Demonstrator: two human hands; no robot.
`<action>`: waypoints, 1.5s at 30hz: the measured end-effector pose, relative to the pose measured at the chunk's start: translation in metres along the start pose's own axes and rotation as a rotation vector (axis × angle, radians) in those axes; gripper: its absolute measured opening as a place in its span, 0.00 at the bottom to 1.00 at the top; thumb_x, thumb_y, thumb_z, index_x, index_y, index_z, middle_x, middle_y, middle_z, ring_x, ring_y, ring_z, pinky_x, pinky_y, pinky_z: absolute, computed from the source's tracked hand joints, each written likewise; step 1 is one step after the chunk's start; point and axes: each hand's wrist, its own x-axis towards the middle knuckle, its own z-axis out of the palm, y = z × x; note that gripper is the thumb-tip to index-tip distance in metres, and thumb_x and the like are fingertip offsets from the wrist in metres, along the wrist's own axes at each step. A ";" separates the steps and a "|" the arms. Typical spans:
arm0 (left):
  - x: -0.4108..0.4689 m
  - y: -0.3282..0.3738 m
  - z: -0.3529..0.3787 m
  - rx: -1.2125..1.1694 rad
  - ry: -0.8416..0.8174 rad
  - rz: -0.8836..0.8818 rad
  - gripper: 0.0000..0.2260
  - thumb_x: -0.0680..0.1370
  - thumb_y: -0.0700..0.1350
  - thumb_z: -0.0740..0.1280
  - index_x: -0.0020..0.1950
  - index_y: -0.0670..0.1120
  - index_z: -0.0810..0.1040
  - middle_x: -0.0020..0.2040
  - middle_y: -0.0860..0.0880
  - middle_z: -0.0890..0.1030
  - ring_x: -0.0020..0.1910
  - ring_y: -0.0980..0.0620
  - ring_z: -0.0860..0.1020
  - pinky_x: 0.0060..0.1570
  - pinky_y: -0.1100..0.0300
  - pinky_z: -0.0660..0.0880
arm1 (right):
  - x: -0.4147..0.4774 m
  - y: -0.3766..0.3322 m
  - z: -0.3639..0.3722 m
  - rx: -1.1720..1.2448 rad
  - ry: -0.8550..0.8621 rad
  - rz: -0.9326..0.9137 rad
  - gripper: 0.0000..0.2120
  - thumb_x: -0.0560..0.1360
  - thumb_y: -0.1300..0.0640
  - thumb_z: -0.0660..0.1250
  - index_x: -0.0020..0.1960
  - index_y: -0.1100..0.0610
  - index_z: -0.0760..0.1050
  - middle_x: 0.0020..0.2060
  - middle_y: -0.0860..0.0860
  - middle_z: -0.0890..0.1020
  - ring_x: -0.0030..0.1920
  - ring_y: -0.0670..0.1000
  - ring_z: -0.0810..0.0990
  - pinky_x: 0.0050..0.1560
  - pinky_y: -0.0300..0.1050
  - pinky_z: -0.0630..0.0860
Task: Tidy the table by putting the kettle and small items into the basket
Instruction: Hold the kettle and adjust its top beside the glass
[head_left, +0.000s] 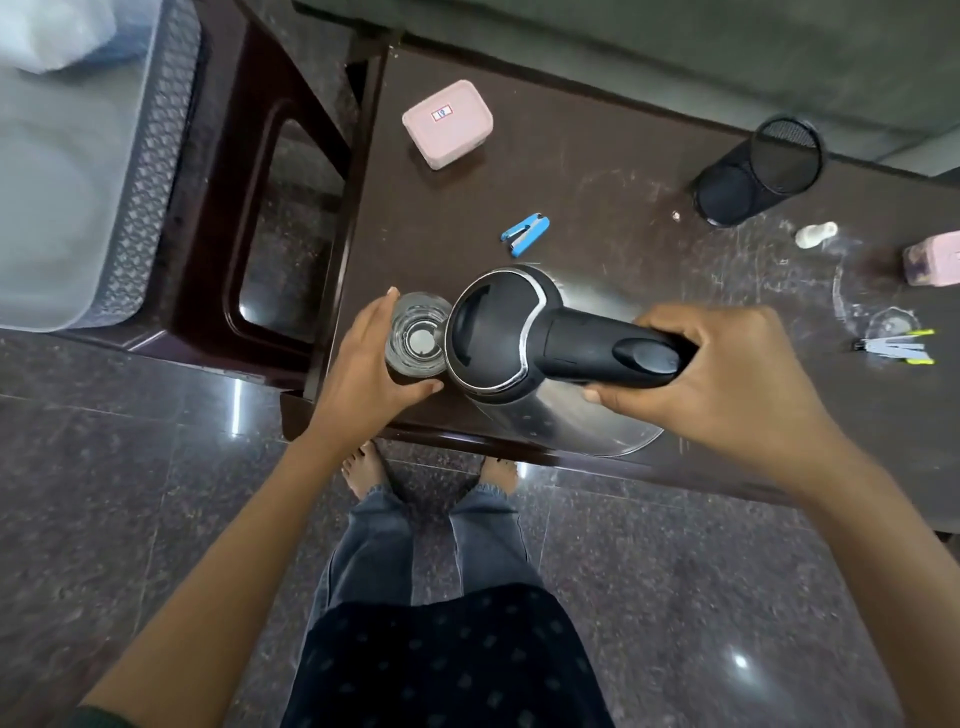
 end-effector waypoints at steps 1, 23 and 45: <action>0.000 -0.001 0.000 0.017 0.016 0.009 0.46 0.65 0.47 0.77 0.75 0.46 0.55 0.72 0.46 0.65 0.72 0.50 0.63 0.72 0.51 0.62 | 0.001 -0.001 0.001 -0.006 -0.001 -0.007 0.16 0.58 0.47 0.74 0.36 0.59 0.78 0.27 0.55 0.79 0.29 0.57 0.76 0.32 0.50 0.73; 0.007 0.002 -0.008 0.062 -0.031 0.006 0.44 0.64 0.47 0.77 0.75 0.50 0.58 0.73 0.52 0.66 0.69 0.53 0.67 0.68 0.52 0.68 | 0.021 -0.009 0.008 -0.178 -0.044 -0.070 0.13 0.61 0.49 0.72 0.31 0.58 0.74 0.22 0.50 0.71 0.29 0.59 0.72 0.33 0.43 0.65; 0.007 0.002 -0.009 0.101 -0.026 0.010 0.43 0.65 0.49 0.77 0.75 0.50 0.59 0.73 0.52 0.66 0.70 0.54 0.66 0.67 0.56 0.67 | 0.021 -0.018 0.013 -0.247 -0.053 -0.061 0.18 0.63 0.48 0.71 0.27 0.54 0.64 0.22 0.48 0.68 0.29 0.60 0.72 0.30 0.42 0.60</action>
